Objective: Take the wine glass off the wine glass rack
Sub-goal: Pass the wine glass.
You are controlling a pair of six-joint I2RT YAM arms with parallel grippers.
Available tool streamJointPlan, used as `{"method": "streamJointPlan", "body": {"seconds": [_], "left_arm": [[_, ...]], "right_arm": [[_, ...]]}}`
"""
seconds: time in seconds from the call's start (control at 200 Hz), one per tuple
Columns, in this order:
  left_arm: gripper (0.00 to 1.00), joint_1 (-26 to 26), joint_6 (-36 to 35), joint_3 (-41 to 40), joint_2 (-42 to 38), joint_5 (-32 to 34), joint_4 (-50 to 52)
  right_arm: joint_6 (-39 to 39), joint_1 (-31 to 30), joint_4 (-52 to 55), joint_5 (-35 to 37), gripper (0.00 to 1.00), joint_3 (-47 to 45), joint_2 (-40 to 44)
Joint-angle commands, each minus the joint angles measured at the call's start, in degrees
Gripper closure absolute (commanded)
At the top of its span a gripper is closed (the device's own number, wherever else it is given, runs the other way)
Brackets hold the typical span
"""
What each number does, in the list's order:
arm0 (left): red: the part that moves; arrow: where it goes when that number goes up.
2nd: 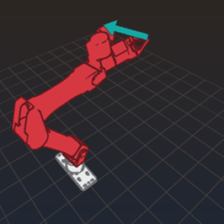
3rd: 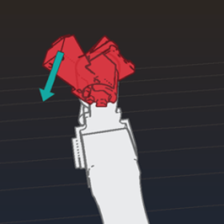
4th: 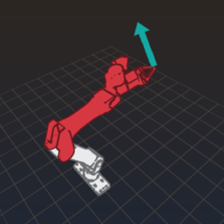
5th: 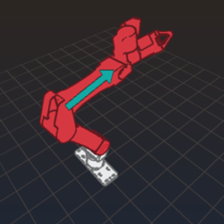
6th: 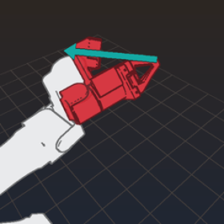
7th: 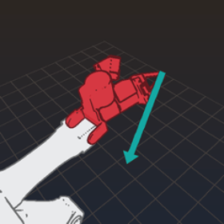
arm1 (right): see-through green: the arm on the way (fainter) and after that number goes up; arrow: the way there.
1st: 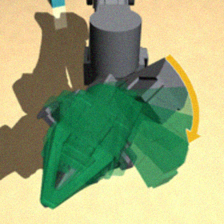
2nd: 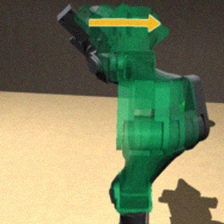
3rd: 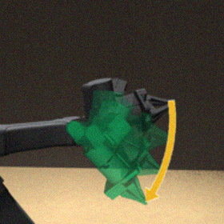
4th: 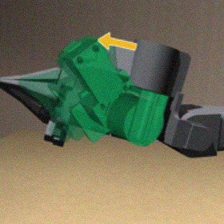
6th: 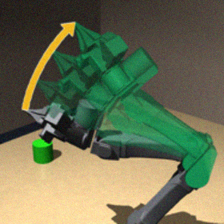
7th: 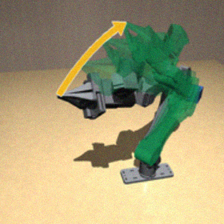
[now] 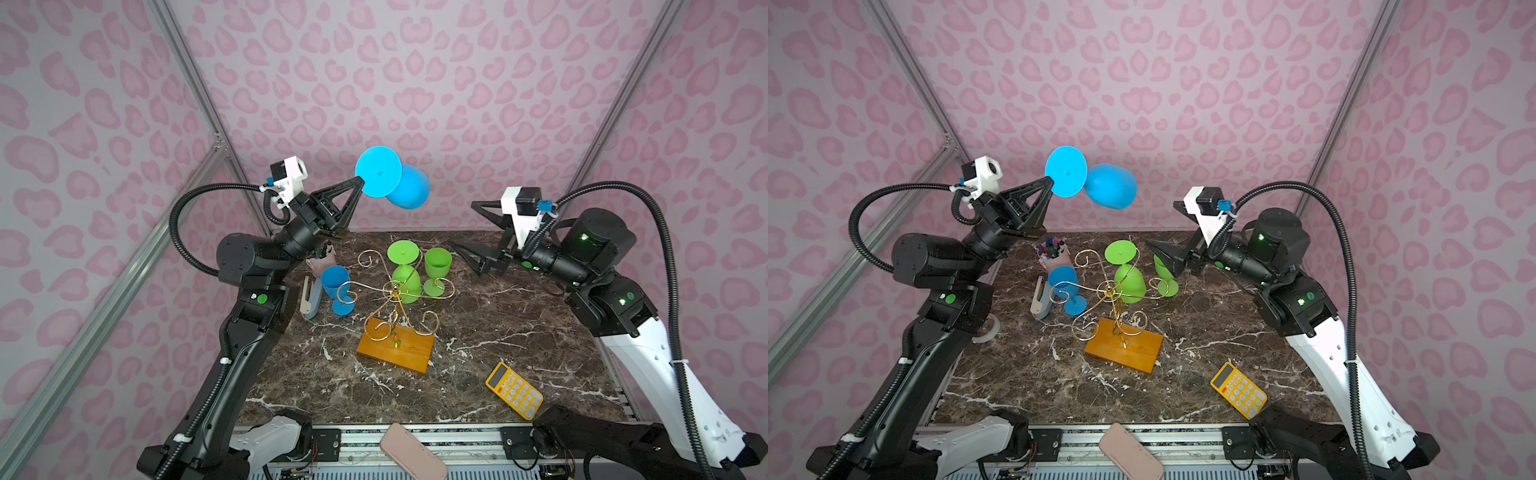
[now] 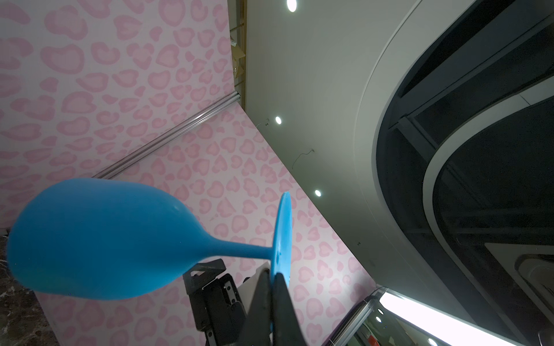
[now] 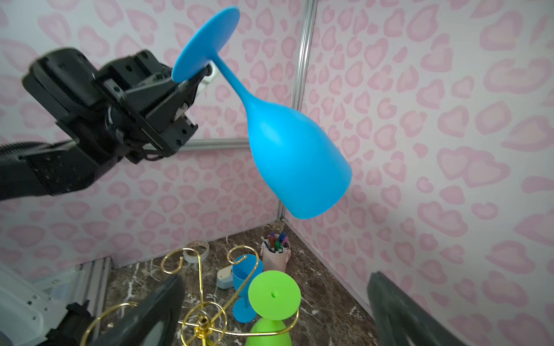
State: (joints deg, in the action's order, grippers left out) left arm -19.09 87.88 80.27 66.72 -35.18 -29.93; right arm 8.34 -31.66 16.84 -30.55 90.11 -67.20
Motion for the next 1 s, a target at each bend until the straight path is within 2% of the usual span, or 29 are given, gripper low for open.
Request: {"method": "streamJointPlan", "body": {"seconds": [0.0,0.23,0.435,0.995], "left_arm": [[0.96,0.11,2.59,1.2,1.74,-1.46,-4.5],[0.96,0.2,5.01,1.85,6.18,-2.09,-6.28],[0.96,0.2,7.13,3.55,9.76,-3.1,-8.04],[0.96,0.2,8.75,3.4,11.01,-4.24,-8.29]], "right_arm": [[10.74,-0.99,-0.39,8.66,0.03,-0.11,-1.21],[15.92,-2.76,0.35,8.09,0.03,5.58,-7.78],[17.19,-3.58,-1.41,9.05,0.03,8.6,-12.74],[19.19,-4.36,-7.44,15.31,0.03,13.0,-20.45]]}}
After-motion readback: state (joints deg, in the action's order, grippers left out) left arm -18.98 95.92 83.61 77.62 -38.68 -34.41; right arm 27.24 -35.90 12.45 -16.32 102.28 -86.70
